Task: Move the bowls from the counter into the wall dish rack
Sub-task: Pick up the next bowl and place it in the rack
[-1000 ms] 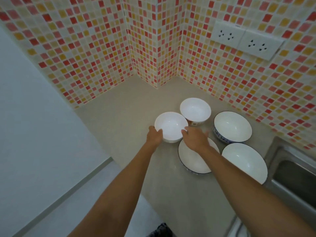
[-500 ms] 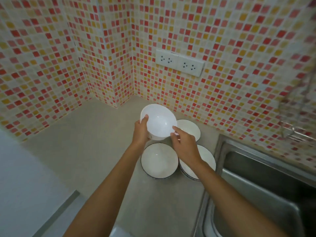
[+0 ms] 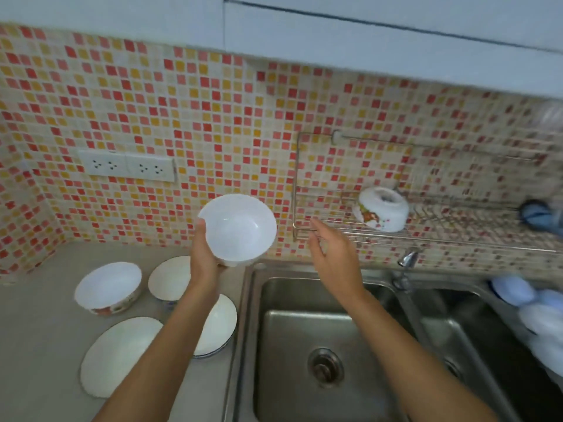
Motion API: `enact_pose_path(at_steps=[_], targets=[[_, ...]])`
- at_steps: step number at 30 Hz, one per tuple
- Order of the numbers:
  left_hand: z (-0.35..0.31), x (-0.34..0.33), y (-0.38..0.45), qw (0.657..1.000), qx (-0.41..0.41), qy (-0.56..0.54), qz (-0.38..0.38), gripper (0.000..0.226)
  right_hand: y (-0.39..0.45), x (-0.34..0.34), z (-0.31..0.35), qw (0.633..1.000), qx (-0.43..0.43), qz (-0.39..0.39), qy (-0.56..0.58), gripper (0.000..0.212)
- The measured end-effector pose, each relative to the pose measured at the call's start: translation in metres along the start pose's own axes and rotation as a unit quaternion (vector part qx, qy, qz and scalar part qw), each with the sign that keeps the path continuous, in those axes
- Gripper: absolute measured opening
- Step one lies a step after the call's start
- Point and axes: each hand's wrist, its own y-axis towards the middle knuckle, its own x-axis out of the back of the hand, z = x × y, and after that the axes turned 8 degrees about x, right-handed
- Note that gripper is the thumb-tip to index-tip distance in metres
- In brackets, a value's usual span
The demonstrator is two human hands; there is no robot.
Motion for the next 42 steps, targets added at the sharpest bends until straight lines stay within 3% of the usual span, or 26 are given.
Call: enact_pose_path(at_steps=[4, 9, 16, 23, 26, 29, 32, 34, 37, 38, 42], targets=[[0.012, -0.024, -0.008, 0.999, 0.012, -0.026, 0.014, 0.055, 0.001, 0.028, -0.054, 0.997, -0.014, -0.031, -0.068, 0.036], [0.016, -0.055, -0.019, 0.999, -0.022, -0.023, 0.012, 0.051, -0.001, 0.038, -0.120, 0.987, -0.048, -0.002, -0.154, 0.032], [0.013, -0.124, -0.024, 0.991, -0.108, 0.070, 0.030, 0.046, 0.012, 0.038, -0.136, 0.966, -0.043, -0.046, -0.249, 0.047], [0.031, -0.190, -0.020, 0.940, -0.238, 0.225, 0.090, 0.041, 0.007, 0.025, -0.158, 0.968, -0.005, -0.063, -0.244, 0.051], [0.043, -0.202, -0.004, 0.920, -0.262, 0.267, 0.118, 0.062, 0.006, 0.023, -0.164, 0.967, 0.012, -0.078, -0.243, 0.056], [0.054, -0.210, 0.011, 0.876, -0.282, 0.376, 0.110, 0.086, 0.005, 0.022, -0.161, 0.966, 0.016, -0.086, -0.245, 0.055], [0.059, -0.214, 0.021, 0.804, -0.337, 0.482, 0.085, 0.090, 0.006, 0.021, -0.162, 0.964, 0.016, -0.086, -0.252, 0.051], [0.060, -0.213, 0.030, 0.746, -0.380, 0.541, 0.080, 0.092, 0.007, 0.021, -0.163, 0.964, 0.018, -0.087, -0.250, 0.055], [0.059, -0.207, 0.046, 0.627, -0.424, 0.648, 0.085, 0.096, 0.006, 0.019, -0.165, 0.963, 0.027, -0.092, -0.251, 0.057], [0.059, -0.205, 0.049, 0.606, -0.420, 0.669, 0.091, 0.097, 0.006, 0.018, -0.166, 0.963, 0.028, -0.094, -0.250, 0.056], [0.054, -0.203, 0.060, 0.589, -0.388, 0.701, 0.106, 0.094, 0.004, 0.016, -0.171, 0.960, 0.045, -0.105, -0.255, 0.051]])
